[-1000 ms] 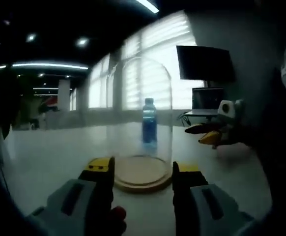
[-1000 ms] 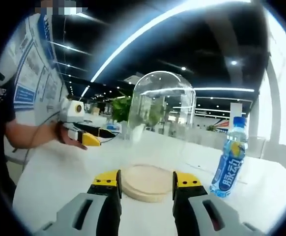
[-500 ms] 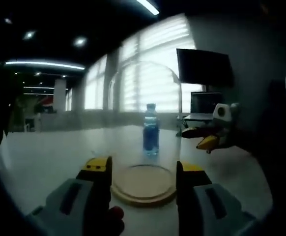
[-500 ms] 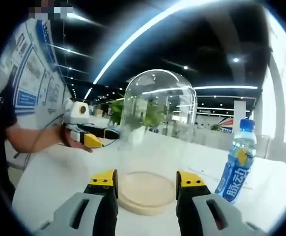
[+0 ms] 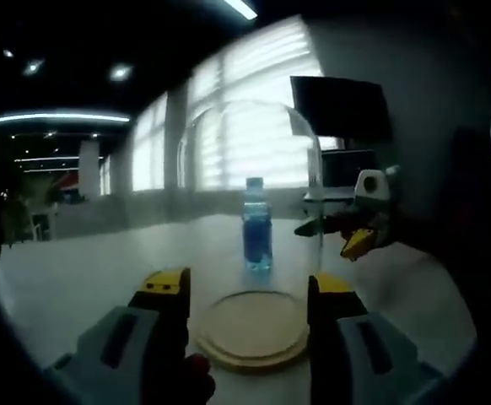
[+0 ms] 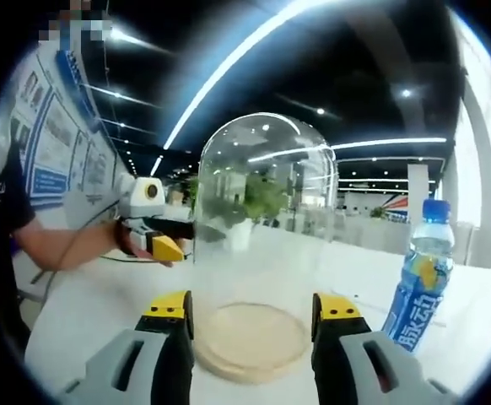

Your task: Open the cover put in the Mizone put the cover back on

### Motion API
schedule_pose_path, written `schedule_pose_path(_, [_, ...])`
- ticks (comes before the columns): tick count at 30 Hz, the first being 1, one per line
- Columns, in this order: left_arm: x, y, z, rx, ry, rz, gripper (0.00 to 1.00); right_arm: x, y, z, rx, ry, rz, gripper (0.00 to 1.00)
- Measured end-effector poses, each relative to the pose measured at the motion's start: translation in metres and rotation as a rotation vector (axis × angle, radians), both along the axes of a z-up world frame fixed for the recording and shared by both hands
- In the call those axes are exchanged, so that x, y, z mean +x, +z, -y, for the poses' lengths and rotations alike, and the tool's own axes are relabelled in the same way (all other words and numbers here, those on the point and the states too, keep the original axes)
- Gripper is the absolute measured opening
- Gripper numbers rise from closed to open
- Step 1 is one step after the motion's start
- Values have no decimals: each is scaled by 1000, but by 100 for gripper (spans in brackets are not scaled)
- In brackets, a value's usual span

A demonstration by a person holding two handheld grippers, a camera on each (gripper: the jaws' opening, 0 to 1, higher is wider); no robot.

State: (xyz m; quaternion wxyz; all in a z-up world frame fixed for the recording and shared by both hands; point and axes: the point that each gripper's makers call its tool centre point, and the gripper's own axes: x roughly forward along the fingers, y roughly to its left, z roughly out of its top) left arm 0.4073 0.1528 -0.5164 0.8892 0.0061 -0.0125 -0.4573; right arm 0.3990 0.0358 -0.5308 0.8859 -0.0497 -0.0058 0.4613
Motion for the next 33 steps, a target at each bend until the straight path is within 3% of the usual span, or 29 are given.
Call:
schedule_pose_path(5, [3,-4,6,39,-17,16,47,7,1,-4,0,18,-10,52])
schedule_pose_path(13, [10,1,8,-11,-76,-2,51,17,-3,-9,-7,57,-26,55])
schedule_pose_path(33, [18,0,10,-21,-229,-37,56,26,3,-19,-44,180,-29,62])
